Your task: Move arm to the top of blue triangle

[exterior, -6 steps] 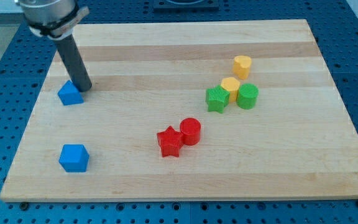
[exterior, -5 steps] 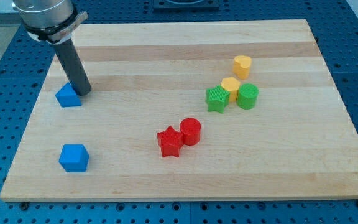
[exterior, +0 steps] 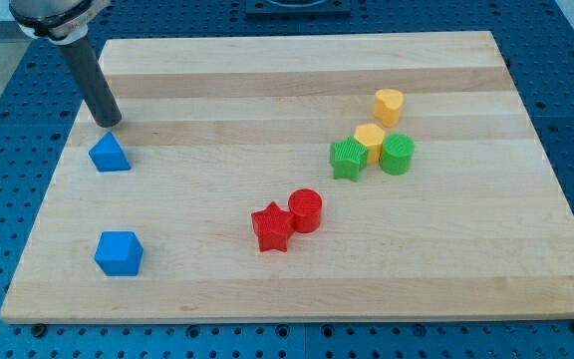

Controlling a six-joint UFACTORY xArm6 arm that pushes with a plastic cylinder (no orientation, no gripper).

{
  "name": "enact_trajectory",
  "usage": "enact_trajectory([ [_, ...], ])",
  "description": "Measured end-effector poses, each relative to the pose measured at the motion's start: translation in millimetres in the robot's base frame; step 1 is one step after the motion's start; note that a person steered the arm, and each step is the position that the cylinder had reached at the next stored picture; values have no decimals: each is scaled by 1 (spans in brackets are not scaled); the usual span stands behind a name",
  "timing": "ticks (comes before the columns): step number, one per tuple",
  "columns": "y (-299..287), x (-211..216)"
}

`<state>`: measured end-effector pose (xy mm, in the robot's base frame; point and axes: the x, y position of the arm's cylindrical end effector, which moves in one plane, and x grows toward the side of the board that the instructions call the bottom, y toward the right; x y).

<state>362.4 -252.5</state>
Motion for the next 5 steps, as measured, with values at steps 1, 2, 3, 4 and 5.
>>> enact_trajectory([
  [1,6,17],
  [2,17,25],
  [3,39,45],
  [4,51,61],
  [5,56,54],
])
